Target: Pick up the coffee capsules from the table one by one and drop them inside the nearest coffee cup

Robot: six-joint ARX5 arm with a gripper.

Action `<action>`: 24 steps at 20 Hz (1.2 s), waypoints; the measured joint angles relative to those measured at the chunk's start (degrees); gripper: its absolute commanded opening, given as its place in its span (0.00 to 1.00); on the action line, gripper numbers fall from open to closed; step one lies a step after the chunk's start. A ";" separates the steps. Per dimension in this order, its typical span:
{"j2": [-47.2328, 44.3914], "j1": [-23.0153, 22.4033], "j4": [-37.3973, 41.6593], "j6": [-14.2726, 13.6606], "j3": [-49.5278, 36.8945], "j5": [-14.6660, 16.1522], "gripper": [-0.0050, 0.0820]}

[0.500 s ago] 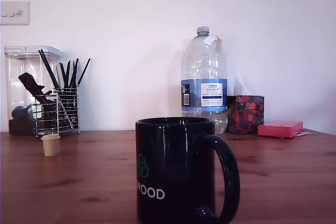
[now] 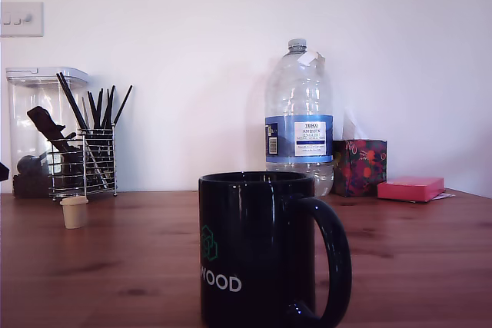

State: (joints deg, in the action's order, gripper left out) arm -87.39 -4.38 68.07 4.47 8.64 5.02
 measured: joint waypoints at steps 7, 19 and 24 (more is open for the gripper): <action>-17.90 0.74 4.07 -1.68 11.26 3.96 0.70; -31.36 0.74 -1.44 -3.21 27.56 5.05 0.70; -31.98 0.74 -6.80 -4.63 31.23 5.07 0.69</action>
State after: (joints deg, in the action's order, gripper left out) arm -119.37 -3.64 61.28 -0.16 39.88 10.09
